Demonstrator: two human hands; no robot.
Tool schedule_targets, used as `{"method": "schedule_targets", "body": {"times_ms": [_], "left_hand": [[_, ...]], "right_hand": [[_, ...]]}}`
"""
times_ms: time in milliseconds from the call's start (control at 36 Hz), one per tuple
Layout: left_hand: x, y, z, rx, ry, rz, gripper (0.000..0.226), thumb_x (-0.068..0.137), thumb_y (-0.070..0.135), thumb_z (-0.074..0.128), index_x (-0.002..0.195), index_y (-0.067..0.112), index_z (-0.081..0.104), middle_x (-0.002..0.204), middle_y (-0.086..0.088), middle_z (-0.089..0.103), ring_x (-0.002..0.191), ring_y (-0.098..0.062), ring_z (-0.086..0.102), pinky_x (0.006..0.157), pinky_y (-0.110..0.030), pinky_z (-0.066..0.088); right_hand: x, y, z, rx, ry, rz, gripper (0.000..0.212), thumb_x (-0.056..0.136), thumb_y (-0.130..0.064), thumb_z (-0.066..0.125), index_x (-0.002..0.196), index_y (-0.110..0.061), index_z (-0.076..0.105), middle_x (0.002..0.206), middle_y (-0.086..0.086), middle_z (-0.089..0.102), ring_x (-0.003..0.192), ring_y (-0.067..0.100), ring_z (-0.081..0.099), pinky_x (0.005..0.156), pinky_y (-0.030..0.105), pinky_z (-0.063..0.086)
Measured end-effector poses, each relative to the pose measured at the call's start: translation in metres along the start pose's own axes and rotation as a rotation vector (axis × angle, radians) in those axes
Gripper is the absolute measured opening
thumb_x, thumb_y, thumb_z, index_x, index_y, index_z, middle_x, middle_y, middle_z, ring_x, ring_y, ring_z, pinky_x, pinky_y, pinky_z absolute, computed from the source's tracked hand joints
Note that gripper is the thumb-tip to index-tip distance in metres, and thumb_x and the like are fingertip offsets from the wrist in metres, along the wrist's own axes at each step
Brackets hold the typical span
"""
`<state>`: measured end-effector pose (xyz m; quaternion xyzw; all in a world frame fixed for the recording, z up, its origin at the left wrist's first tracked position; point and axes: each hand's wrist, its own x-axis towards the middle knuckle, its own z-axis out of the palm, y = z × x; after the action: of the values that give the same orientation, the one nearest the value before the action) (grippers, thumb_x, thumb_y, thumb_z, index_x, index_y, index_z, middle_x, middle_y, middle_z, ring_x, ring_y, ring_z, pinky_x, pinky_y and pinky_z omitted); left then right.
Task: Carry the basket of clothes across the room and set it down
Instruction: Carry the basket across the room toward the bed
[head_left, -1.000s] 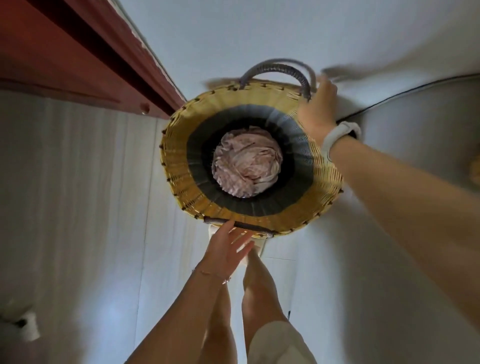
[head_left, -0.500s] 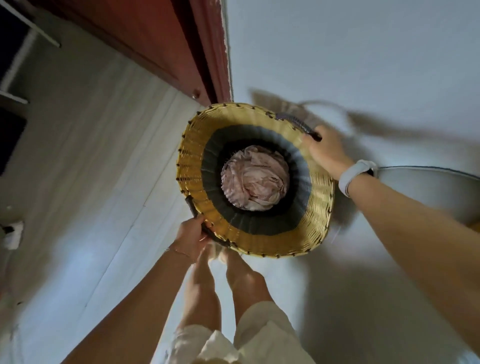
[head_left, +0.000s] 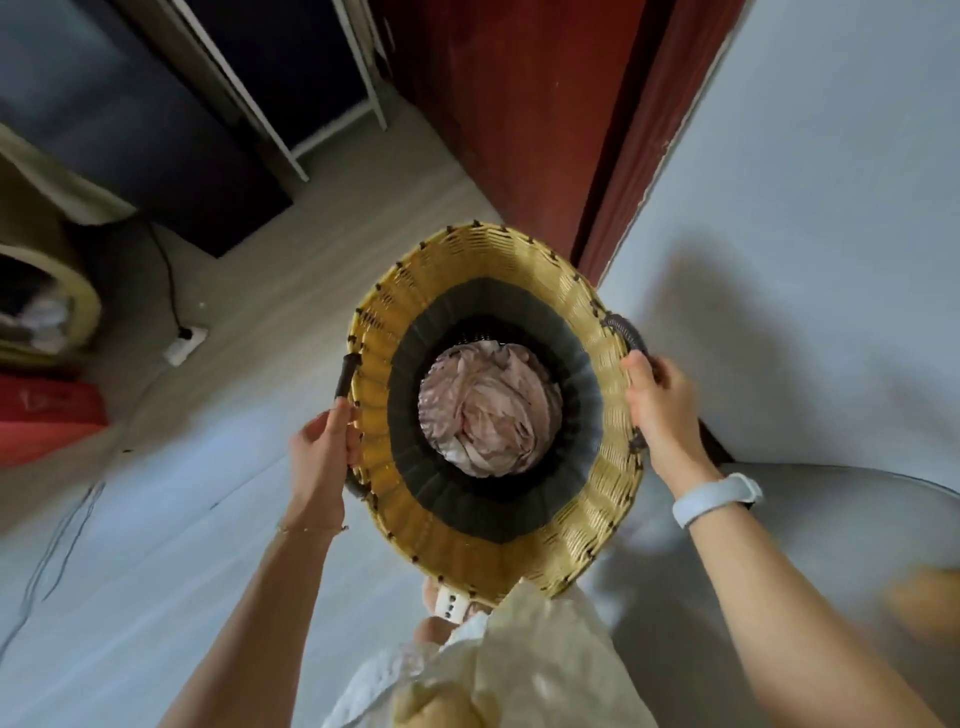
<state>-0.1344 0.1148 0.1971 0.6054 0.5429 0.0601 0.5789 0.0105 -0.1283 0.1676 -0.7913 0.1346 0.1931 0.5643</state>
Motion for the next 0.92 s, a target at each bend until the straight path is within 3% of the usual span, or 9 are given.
{"method": "schedule_targets", "body": {"times_ms": [83, 278, 556, 722, 806, 917], "left_hand": [[-0.019, -0.007, -0.053, -0.032, 0.053, 0.064, 0.033, 0.093, 0.03, 0.043, 0.065, 0.014, 0.053, 0.039, 0.011, 0.042, 0.041, -0.005, 0.036, 0.053, -0.025, 0.029], [-0.079, -0.048, -0.16, -0.212, 0.232, 0.078, 0.033, 0.093, 0.032, 0.042, 0.068, 0.015, 0.052, 0.035, 0.015, 0.038, 0.038, -0.003, 0.034, 0.043, -0.016, 0.029], [-0.147, -0.113, -0.242, -0.506, 0.648, -0.072, 0.036, 0.093, 0.037, 0.041, 0.061, 0.018, 0.037, 0.035, 0.013, 0.03, 0.036, -0.003, 0.026, 0.04, -0.017, 0.021], [-0.179, -0.152, -0.263, -0.633, 0.868, -0.213, 0.037, 0.093, 0.036, 0.039, 0.06, 0.019, 0.037, 0.034, 0.013, 0.031, 0.034, -0.003, 0.028, 0.039, -0.018, 0.022], [-0.193, -0.176, -0.274, -0.73, 0.954, -0.285, 0.036, 0.092, 0.035, 0.039, 0.06, 0.019, 0.039, 0.034, 0.014, 0.032, 0.034, -0.003, 0.028, 0.038, -0.018, 0.023], [-0.204, -0.199, -0.286, -0.877, 1.038, -0.377, 0.032, 0.089, 0.034, 0.042, 0.061, 0.019, 0.039, 0.036, 0.013, 0.031, 0.035, -0.004, 0.026, 0.037, -0.016, 0.023]], "right_hand": [[-0.036, -0.015, 0.021, 0.048, -0.104, -0.067, 0.024, 0.089, -0.029, 0.048, 0.079, -0.008, 0.054, 0.046, -0.012, 0.033, 0.041, 0.006, 0.026, 0.046, 0.027, 0.022], [-0.11, -0.05, 0.078, -0.07, -0.267, -0.211, 0.031, 0.087, -0.029, 0.049, 0.058, -0.019, 0.042, 0.034, -0.015, 0.038, 0.037, 0.003, 0.03, 0.042, 0.023, 0.025], [-0.176, -0.082, 0.184, -0.313, -0.631, -0.38, 0.029, 0.091, -0.027, 0.046, 0.066, -0.011, 0.049, 0.051, -0.001, 0.037, 0.035, 0.002, 0.032, 0.037, 0.02, 0.028], [-0.222, -0.076, 0.245, -0.486, -0.805, -0.488, 0.03, 0.09, -0.029, 0.045, 0.068, -0.009, 0.051, 0.055, 0.007, 0.037, 0.053, 0.022, 0.035, 0.054, 0.036, 0.03], [-0.25, -0.068, 0.275, -0.59, -0.874, -0.541, 0.029, 0.09, -0.031, 0.045, 0.071, -0.01, 0.051, 0.063, 0.012, 0.038, 0.062, 0.024, 0.036, 0.06, 0.036, 0.031], [-0.283, -0.058, 0.306, -0.664, -0.96, -0.548, 0.029, 0.092, -0.029, 0.045, 0.072, -0.009, 0.05, 0.059, 0.009, 0.034, 0.059, 0.023, 0.032, 0.059, 0.035, 0.027]]}}
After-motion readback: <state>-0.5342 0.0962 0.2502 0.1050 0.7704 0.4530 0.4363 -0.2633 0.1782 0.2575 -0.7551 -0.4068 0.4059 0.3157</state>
